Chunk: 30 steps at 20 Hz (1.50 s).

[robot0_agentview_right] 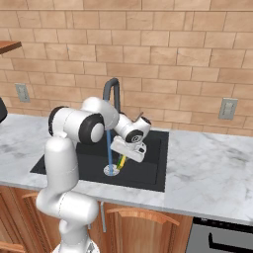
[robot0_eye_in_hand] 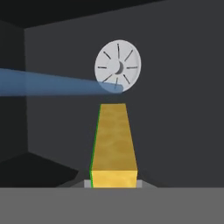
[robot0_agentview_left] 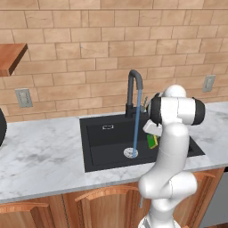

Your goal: Soak the sponge with water for a few seconds and then drop it inside the sink.

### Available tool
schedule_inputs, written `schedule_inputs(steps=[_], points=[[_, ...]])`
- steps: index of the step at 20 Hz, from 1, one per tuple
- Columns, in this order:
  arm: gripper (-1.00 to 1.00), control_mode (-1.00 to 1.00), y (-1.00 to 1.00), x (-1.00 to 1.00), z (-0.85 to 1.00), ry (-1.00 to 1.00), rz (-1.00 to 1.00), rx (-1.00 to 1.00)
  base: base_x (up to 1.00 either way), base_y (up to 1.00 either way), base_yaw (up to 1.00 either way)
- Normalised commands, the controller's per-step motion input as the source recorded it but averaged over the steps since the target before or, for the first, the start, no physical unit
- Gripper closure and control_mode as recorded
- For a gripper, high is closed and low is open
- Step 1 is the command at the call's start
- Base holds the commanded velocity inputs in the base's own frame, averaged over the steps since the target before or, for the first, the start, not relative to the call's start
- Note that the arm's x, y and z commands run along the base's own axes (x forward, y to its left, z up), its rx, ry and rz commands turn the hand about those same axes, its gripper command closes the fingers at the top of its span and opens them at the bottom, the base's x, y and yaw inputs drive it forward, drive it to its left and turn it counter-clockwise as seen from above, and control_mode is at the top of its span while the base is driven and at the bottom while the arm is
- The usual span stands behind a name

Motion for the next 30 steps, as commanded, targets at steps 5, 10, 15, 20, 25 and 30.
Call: schedule_inputs(steps=[5, 10, 15, 20, 25, 30], points=[[1.00, -1.00, 0.00, 0.18, -0.12, -0.01, 0.00, -0.01, 0.00, 0.00, 0.00], [1.00, -1.00, 0.00, 0.21, -0.31, -0.09, 0.00, -0.03, 0.00, 0.00, 0.00], [1.00, -1.00, 0.00, 0.02, -0.09, -0.14, 0.00, -0.02, 0.00, 0.00, 0.00], [1.00, -1.00, 0.00, 0.01, -0.15, -0.18, 0.00, -0.04, 0.00, 0.00, 0.00], [1.00, -1.00, 0.00, 0.03, -0.19, -0.16, 0.00, -0.06, 0.00, 0.00, 0.00], [1.00, -1.00, 0.00, 0.01, -0.14, -0.08, 0.00, -0.05, 0.00, 0.00, 0.00]])
